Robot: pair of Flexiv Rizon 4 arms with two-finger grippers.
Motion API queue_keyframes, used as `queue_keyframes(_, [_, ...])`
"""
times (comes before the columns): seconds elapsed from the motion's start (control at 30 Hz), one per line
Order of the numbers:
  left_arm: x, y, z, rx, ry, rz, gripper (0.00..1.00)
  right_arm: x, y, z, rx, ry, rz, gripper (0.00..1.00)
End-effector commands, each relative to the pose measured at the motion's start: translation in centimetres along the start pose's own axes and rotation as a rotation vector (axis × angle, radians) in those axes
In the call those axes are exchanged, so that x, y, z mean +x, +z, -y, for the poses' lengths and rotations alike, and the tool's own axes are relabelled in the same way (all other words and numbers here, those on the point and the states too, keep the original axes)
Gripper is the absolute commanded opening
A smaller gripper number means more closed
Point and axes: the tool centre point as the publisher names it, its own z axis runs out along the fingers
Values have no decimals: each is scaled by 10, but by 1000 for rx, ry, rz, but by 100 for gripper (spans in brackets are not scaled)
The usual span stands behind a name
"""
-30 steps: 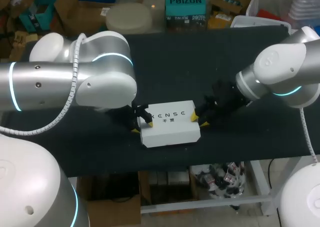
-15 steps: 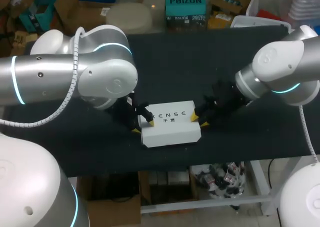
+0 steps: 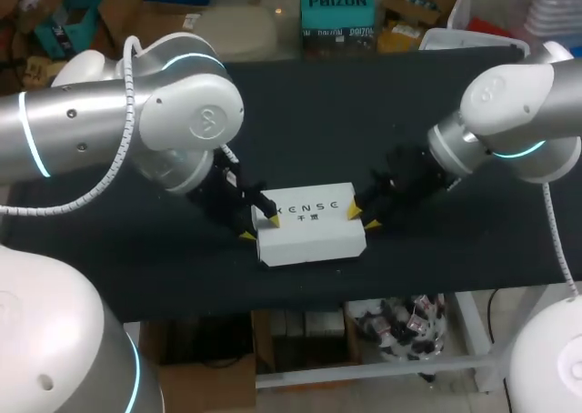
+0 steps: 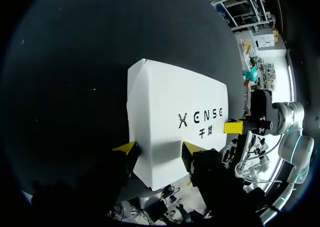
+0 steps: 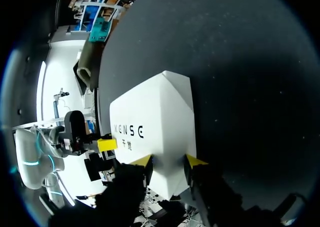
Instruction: Assemble the packaging by folding the flat box into shape, placing the metal phone stand inside, and closing the box properly
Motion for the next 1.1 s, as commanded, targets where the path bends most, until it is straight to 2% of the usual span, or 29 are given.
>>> queue_keyframes(0.03, [10, 6, 6, -43, -2, -10, 57, 10, 9, -5, 20, 3, -7, 42])
queue_keyframes(0.17, [12, 3, 6, -55, -7, -14, 59, 13, 6, -4, 21, 9, -9, 43])
queue_keyframes(0.47, [14, 1, 7, -78, -26, -19, 54, 15, 5, -3, 42, 28, -19, 42])
queue_keyframes(0.8, [18, -4, 7, -99, -42, -23, 59, 18, 3, -4, 59, 41, -28, 43])
queue_keyframes(1.1, [20, -8, 7, -117, -53, -35, 59, 21, 1, -4, 72, 53, -35, 43])
